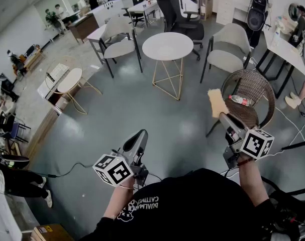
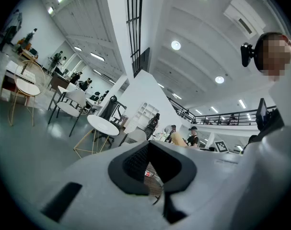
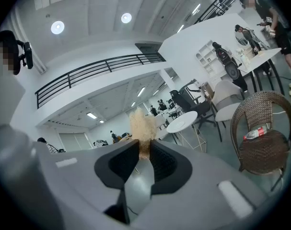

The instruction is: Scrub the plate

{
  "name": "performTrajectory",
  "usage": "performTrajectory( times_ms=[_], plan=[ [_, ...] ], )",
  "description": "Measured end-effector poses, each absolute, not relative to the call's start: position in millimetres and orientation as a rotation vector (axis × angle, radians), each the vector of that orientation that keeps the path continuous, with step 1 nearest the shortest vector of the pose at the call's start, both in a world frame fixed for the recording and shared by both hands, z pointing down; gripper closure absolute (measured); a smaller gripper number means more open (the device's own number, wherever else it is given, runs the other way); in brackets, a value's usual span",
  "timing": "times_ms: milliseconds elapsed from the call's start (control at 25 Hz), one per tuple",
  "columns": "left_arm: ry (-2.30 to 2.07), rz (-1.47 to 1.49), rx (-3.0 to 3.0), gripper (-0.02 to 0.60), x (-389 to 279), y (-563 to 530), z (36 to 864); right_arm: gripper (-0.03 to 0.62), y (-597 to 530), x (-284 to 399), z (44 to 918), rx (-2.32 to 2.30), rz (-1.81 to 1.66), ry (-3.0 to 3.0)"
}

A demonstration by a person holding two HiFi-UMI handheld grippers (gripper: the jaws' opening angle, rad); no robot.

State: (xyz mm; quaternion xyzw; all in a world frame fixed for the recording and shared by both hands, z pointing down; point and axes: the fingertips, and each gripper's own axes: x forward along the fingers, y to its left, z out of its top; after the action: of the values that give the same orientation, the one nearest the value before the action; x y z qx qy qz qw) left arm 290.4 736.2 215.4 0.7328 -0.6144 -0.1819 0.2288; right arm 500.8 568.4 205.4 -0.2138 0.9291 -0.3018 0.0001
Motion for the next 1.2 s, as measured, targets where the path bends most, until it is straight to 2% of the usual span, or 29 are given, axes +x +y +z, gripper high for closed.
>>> performTrajectory(
  times_ms=[560,1200],
  plan=[
    [-1.681,-0.472,2.007,0.581,289,729,216,0.519,564,504,215,-0.688,-1.006,2.919],
    [-1.663,-0.448,1.929,0.581,278,714,256,0.517,547,488,253,-0.687,-1.133,2.940]
  ],
)
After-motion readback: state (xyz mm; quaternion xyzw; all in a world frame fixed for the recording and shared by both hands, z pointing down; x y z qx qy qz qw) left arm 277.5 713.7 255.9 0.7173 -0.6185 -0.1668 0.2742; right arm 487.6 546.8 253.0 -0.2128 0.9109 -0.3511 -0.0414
